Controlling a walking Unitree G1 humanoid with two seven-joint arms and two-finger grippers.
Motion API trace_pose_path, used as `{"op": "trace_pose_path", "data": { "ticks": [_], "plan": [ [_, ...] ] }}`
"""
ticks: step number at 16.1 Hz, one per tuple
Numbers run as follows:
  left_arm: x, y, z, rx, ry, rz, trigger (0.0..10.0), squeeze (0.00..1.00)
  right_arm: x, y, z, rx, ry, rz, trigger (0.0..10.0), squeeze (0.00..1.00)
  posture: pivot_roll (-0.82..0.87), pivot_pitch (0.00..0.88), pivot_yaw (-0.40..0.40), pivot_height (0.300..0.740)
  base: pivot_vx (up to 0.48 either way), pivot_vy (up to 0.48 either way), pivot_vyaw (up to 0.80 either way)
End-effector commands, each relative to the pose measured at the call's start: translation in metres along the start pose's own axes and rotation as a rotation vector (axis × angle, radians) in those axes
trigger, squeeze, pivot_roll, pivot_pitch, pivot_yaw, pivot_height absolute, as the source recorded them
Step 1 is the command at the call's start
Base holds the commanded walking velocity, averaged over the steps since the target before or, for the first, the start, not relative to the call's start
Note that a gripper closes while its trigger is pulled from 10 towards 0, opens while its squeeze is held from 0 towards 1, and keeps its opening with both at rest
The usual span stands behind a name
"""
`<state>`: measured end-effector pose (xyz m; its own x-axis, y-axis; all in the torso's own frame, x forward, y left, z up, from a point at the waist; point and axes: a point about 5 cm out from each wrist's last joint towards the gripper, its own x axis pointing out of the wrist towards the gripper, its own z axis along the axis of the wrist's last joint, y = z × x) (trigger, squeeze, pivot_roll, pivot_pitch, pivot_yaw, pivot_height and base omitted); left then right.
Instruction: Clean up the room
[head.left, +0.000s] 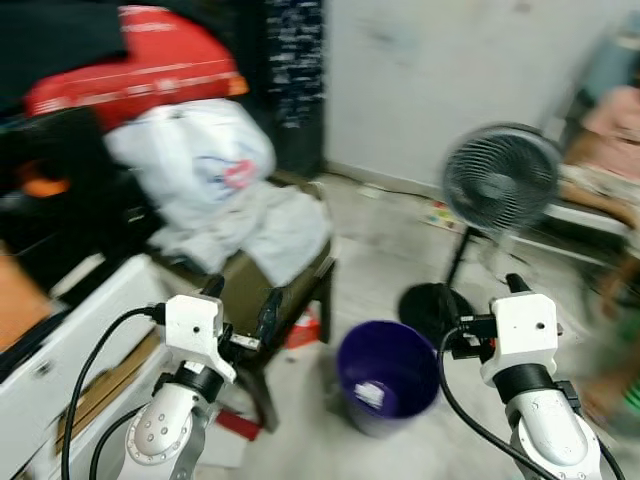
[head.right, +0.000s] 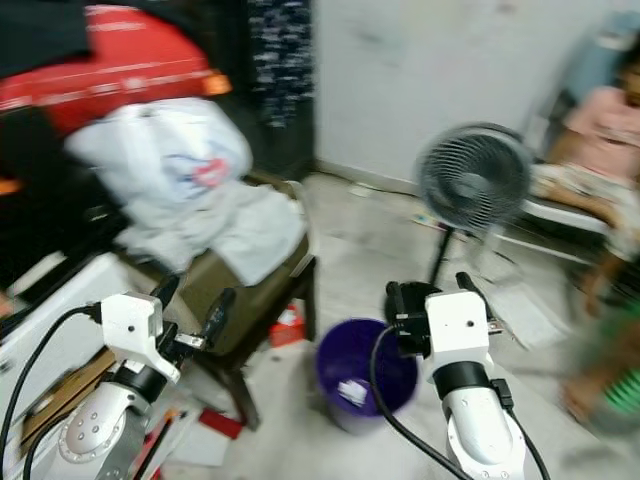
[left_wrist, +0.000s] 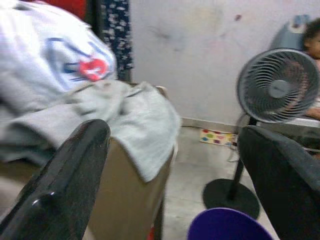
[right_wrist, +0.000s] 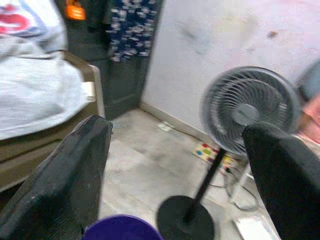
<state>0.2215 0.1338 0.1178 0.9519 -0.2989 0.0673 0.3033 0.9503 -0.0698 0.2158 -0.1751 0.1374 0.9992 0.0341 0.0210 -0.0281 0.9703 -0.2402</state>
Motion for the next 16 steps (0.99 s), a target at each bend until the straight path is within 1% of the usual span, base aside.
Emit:
{"op": "trace_pose_path", "data": {
  "ticks": [1, 4, 12, 16],
  "plan": [
    [0.0006, -0.0022, 0.0041, 0.025, -0.007, -0.018, 10.0, 0.0, 0.0014, 0.0019, 0.0051, -0.001, -0.013, 0.009, 10.0, 0.0, -0.09, 0.014, 0.024, 0.74, 0.0, 0.0, 0.8],
    [0.0001, -0.0046, 0.005, 0.056, -0.008, -0.024, 10.0, 0.0, 0.0021, 0.0031, 0.0054, -0.003, -0.011, 0.017, 10.0, 0.0, -0.09, 0.014, 0.024, 0.74, 0.0, 0.0, 0.62],
    [0.0008, -0.007, 0.004, 0.064, 0.002, -0.035, 10.0, 0.0, 0.0041, 0.004, 0.0071, -0.017, -0.015, 0.027, 10.0, 0.0, -0.1, 0.015, 0.023, 0.74, 0.0, 0.0, 0.0],
    [0.0022, -0.007, 0.0042, 0.067, 0.002, -0.038, 10.0, 0.0, 0.0059, 0.0057, 0.0074, -0.013, -0.017, 0.034, 10.0, 0.0, -0.1, 0.017, 0.024, 0.74, 0.0, 0.0, 0.67]
  ]
}}
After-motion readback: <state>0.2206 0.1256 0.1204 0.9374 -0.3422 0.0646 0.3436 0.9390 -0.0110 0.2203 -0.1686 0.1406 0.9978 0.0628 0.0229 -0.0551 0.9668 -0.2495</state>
